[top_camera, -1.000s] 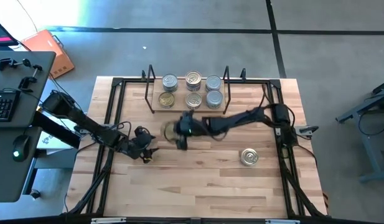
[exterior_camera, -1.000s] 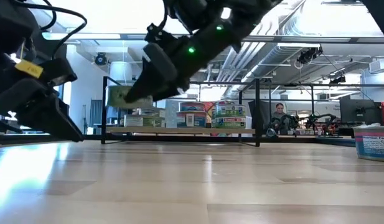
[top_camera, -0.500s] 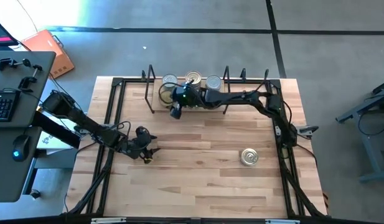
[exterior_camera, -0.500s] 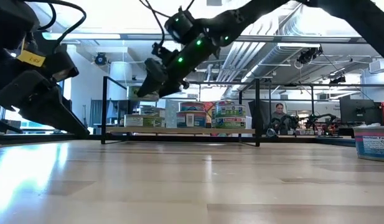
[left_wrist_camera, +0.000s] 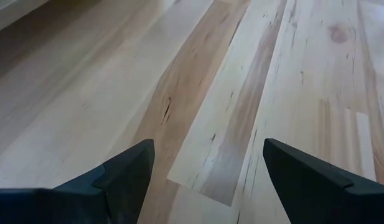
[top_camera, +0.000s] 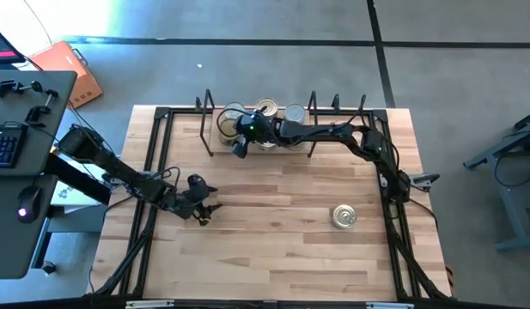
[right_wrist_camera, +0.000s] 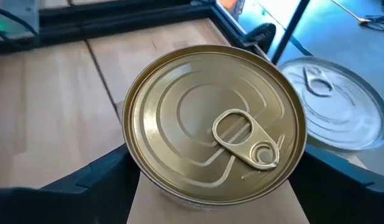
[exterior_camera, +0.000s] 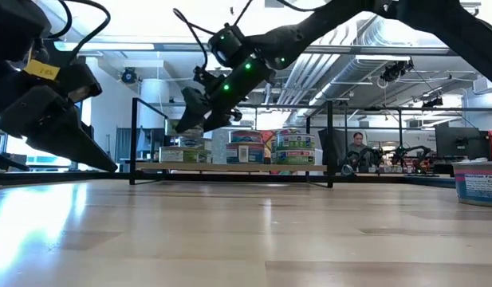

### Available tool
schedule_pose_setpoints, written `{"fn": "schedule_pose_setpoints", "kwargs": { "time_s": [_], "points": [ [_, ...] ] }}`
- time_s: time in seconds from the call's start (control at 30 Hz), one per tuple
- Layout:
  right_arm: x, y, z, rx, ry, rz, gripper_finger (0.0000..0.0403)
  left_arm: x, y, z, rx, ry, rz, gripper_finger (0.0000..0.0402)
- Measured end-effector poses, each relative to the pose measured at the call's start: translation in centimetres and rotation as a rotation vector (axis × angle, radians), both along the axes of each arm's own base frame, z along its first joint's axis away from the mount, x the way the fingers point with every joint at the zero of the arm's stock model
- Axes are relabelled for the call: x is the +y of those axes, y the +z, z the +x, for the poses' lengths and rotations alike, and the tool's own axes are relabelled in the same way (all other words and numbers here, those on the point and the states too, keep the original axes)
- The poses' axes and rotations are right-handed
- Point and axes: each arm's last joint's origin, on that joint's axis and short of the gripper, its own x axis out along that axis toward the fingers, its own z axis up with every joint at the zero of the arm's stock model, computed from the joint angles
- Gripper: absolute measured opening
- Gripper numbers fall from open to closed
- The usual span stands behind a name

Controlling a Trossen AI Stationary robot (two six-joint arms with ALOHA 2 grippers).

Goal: Stack canned seafood by type on shelf
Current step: Stack the green tuna can on top of the green tuna can on the shelf

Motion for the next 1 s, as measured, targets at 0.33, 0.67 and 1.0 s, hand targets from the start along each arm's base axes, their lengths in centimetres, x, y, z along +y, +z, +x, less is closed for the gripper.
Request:
{"fn": "schedule_pose_setpoints", "kwargs": {
  "time_s": [0.33, 0.67, 1.0],
  "points": [
    [0.1, -0.6, 0.4, -0.016, 0.002, 0.005, 0.035, 0.0, 0.0, 0.0, -0.001, 0.0, 0.0, 0.0296],
    [0.0, -1.2, 0.7, -0.035, 0.001, -0.008, 0.0352, 0.0, 0.0, 0.0, -0.002, 0.0, -0.001, 0.0296],
    [-0.2, -2.3, 0.9, -0.017, -0.008, -0.017, 0.0353, 0.0, 0.1, 0.1, -0.007, -0.009, 0.007, 0.0296]
  ]
}}
